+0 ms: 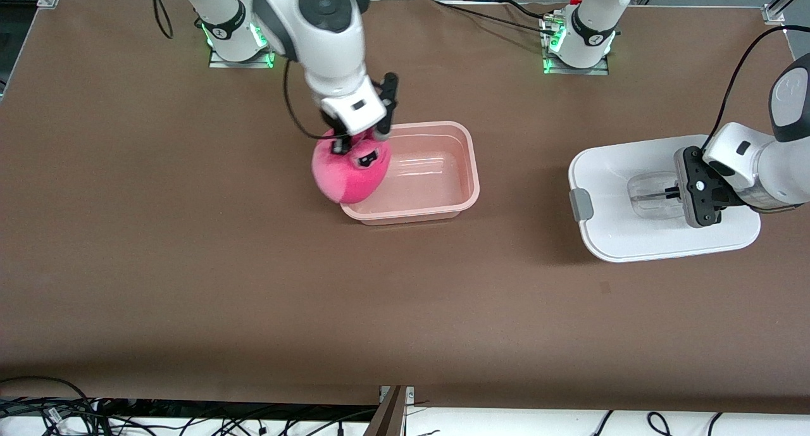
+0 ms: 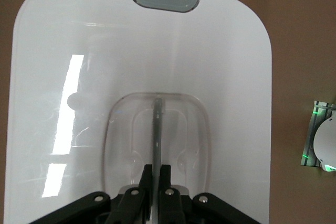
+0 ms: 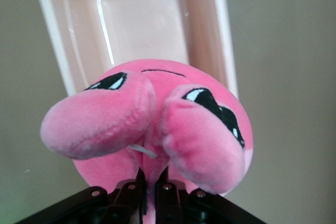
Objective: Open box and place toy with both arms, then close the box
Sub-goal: 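Carry the pink plush with the right gripper into the pink tub, then open the right gripper to release the plush inside the tub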
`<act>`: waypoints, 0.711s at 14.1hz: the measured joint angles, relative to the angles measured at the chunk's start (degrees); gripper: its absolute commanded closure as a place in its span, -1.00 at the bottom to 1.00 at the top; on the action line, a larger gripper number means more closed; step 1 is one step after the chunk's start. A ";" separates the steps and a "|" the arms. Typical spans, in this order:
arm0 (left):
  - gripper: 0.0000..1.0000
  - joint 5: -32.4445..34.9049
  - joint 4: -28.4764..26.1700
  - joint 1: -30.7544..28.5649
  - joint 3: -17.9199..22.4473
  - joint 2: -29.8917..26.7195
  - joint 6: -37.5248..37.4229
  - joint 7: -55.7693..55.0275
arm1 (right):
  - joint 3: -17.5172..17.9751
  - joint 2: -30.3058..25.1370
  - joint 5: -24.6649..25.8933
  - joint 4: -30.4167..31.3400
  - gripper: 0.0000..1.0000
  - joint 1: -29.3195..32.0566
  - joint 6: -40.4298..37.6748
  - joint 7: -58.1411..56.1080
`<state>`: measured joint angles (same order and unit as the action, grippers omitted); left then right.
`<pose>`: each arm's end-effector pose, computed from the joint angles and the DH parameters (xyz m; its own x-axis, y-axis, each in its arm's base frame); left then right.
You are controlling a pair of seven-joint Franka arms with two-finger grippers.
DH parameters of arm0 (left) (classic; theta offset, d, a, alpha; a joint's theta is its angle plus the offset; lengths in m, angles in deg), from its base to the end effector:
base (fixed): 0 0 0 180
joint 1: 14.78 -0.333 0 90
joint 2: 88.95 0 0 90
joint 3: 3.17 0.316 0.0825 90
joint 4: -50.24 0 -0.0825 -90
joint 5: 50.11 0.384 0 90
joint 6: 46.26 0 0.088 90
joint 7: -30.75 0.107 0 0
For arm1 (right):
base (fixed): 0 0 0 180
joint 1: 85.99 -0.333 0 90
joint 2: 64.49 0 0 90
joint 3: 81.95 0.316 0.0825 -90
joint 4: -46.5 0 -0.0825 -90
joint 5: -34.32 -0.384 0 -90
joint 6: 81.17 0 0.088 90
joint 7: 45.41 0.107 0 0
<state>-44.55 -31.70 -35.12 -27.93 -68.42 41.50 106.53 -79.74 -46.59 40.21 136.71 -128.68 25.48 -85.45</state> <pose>0.6352 0.0004 0.4884 0.1702 -0.9854 -0.0042 -0.9592 -0.1667 0.2282 0.4690 0.4524 0.4586 0.0609 0.9953 -0.0753 0.9972 -0.0574 0.0487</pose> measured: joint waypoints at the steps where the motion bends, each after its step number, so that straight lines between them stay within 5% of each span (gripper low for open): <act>1: 1.00 0.00 0.00 0.00 0.00 0.00 -0.01 0.00 | -0.01 1.15 0.10 -1.07 1.00 -1.37 0.00 0.00; 10: 1.00 0.00 0.00 -0.02 -0.03 0.04 -0.06 0.00 | -0.79 8.04 3.04 -4.31 1.00 -2.39 0.22 -1.54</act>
<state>-44.55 -31.70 -35.14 -27.96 -68.38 41.43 106.53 -80.53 -38.55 43.25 132.40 -131.06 25.70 -86.99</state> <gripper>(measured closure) 0.930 0.925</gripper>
